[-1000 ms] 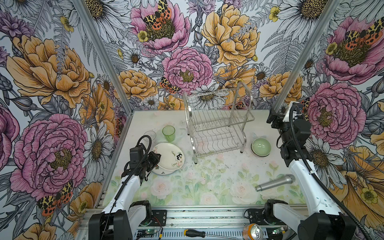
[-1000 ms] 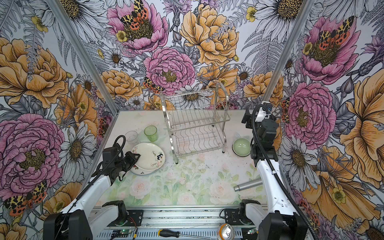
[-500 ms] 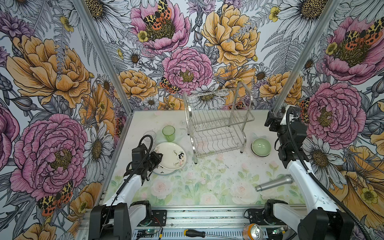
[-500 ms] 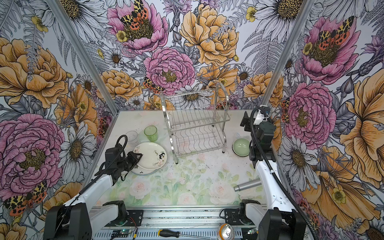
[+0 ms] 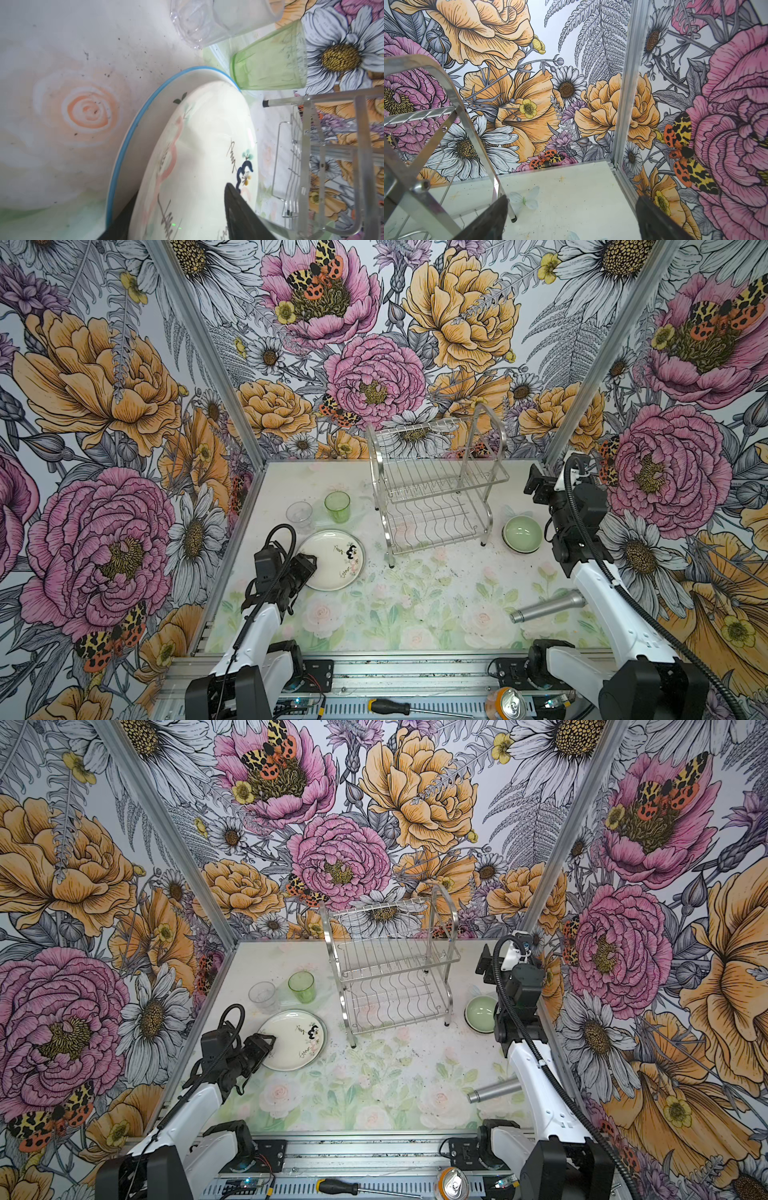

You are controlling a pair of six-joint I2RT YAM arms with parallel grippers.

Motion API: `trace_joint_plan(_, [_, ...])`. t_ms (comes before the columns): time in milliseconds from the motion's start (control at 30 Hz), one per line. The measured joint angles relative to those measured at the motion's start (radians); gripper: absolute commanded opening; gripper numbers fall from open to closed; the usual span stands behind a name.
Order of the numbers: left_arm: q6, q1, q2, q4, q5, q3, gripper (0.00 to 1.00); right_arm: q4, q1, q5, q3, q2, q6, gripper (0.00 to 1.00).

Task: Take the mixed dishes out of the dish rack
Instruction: 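Open the left gripper off the sketch-print plate and raise it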

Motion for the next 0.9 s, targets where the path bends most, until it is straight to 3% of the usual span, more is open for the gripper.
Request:
trace_joint_plan(33, [0.005,0.000,0.008,0.006,0.003,0.005,0.77,0.000,0.002,0.003,0.000,0.000,-0.001,0.97])
trace_joint_plan(67, [0.006,0.000,0.016,0.017,0.009,0.010,0.98,0.000,0.003,0.005,0.000,0.000,-0.002,0.97])
trace_joint_plan(333, [0.051,-0.028,0.061,0.022,-0.017,0.062,0.99,-0.001,0.002,0.005,-0.038,-0.007,0.006,0.98])
trace_joint_plan(633, [0.117,-0.161,0.022,-0.053,-0.306,0.100,0.99,-0.014,0.002,0.004,-0.171,-0.007,0.054,0.97])
trace_joint_plan(900, [0.161,-0.149,0.014,-0.020,-0.430,0.128,0.99,0.010,0.003,0.019,-0.257,-0.007,0.073,0.98])
